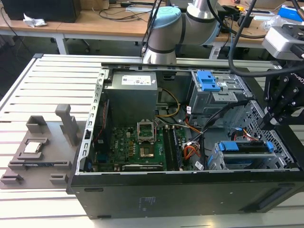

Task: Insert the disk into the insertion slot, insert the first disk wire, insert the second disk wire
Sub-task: 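Insert the first disk wire, then insert the second disk wire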

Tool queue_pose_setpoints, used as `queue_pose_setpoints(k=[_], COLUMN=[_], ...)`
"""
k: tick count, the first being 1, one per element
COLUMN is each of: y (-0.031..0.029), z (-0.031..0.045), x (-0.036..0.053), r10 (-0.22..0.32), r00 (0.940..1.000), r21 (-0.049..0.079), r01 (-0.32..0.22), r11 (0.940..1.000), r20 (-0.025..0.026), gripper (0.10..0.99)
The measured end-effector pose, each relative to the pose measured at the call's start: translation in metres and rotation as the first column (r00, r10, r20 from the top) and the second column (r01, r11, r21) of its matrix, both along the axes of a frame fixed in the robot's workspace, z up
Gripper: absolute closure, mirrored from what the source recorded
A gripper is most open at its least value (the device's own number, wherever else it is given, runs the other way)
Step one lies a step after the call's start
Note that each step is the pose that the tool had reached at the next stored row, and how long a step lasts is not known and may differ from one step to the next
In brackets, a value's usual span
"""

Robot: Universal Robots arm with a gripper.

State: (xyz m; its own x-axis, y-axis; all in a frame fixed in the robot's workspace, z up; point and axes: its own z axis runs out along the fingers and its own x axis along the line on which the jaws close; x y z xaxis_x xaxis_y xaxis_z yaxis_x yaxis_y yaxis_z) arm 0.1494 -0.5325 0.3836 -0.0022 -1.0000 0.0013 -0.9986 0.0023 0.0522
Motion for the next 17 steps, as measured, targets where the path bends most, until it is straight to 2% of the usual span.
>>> queue_pose_setpoints(k=[17], y=[0.0000], z=[0.0007], x=[0.0000], r10=[0.000], r00=[1.0000], r21=[0.000], r01=[0.000], r11=[1.0000], r20=[0.0000], gripper=[0.980])
